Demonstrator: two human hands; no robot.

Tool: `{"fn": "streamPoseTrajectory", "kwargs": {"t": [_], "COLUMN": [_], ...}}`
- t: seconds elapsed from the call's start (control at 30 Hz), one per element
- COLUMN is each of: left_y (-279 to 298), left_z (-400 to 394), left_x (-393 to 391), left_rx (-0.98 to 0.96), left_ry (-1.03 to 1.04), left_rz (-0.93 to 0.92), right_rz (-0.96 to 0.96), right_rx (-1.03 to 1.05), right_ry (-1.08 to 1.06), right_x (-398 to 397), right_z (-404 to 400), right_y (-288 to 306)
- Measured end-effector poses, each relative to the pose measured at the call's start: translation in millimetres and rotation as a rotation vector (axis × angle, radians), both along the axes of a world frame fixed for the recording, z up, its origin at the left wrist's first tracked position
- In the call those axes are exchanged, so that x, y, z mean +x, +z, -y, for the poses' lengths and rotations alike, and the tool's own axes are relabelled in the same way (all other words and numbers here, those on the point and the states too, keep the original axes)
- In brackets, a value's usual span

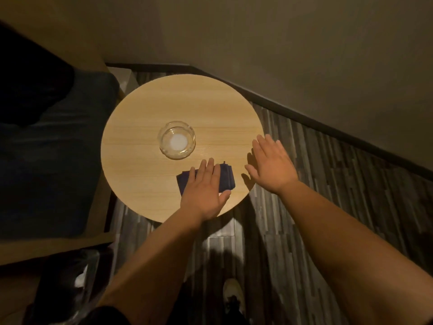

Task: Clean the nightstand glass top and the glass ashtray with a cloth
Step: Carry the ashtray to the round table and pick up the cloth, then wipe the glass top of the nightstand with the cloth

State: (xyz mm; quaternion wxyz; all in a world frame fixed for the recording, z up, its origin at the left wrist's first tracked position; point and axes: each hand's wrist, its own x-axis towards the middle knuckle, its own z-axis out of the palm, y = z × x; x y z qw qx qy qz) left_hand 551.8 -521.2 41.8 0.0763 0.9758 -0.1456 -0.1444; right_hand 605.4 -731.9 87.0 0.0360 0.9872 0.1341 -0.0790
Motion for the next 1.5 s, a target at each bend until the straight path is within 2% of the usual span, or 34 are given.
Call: {"fn": "streamPoseTrajectory", "kwargs": {"t": [0.17,0.43,0.63,0.8,0.9,1.13,1.33,1.5], "left_y": [-23,-19,-17,2,25,85,115,133], "left_z": [7,1,-3,-16,-34,-118,-222,-306], "left_x": [-5,-34,-76,-108,-124,-174,-257,-342], "left_rx": [0.116,0.176,0.166,0.051,-0.012,0.007,-0.004,-0.002], "left_ry": [0.017,-0.037,0.017,0.068,0.175,0.423,0.686,1.000], "left_rz": [-0.026,-0.017,0.026,-0.004,0.000,0.006,0.124,0.205], "right_rz": [-0.005,-0.029,-0.039,-0.043,-0.034,-0.013,-0.018,-0.032], "right_rx": [0.015,0.094,0.095,0.094,0.106,0.147,0.159,0.130], "right_ry": [0.083,0.056,0.087,0.147,0.217,0.449,0.704,0.854], "right_x": [1,-11,-21,-26,-31,-56,-125,-197], "right_z": [14,17,8,-16,-47,-166,-297,-396], "right_y": [-22,-35,-25,-2,19,65,83,81]}}
